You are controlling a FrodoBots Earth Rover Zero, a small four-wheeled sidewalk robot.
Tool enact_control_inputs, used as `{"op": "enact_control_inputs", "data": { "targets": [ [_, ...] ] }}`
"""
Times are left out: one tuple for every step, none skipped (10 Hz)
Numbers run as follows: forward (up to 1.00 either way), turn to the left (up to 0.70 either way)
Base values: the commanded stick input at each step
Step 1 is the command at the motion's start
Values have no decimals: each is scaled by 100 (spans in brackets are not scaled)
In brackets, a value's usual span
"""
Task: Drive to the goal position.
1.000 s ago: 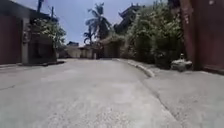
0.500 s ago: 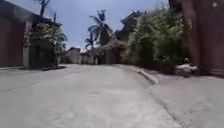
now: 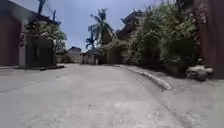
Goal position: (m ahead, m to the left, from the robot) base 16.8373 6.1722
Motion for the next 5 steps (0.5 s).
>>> {"op": "enact_control_inputs", "data": {
  "targets": [
    [100, 3],
    [100, 3],
    [100, 3],
    [100, 3],
    [100, 3]
  ]
}}
